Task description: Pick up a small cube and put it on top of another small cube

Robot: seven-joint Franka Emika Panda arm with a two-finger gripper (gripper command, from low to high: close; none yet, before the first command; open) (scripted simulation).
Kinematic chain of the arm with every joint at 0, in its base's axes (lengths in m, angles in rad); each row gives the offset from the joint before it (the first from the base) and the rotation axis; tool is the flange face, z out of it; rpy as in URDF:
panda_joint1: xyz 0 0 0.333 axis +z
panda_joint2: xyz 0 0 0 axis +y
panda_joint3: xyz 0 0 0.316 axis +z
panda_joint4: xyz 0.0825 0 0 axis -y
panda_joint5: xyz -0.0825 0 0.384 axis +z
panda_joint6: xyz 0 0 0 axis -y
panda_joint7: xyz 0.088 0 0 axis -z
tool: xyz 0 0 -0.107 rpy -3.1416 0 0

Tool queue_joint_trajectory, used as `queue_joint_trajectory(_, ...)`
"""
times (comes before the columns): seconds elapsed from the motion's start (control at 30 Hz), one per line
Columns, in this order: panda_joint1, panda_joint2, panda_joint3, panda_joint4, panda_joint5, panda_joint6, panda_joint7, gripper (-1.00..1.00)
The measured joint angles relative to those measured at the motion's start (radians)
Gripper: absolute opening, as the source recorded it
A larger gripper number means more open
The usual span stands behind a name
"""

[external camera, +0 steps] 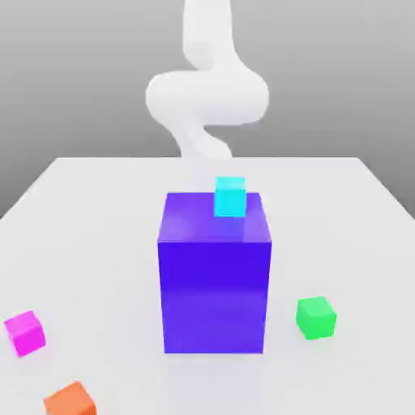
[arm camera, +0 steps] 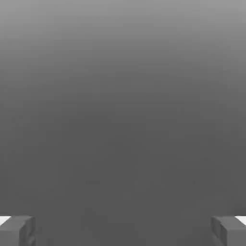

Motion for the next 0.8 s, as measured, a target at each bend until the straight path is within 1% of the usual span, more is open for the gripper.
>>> queue_joint_trajectory(0.3,-0.081,0.33,-0.134,-0.06,0.042,0.136,0.015,0.0)
queue_joint_trajectory(0.57,-0.162,0.621,-0.249,-0.112,0.112,0.253,0.004,0.0)
queue_joint_trajectory(0.8,-0.278,0.879,-0.294,-0.156,0.188,0.353,-0.016,0.0)
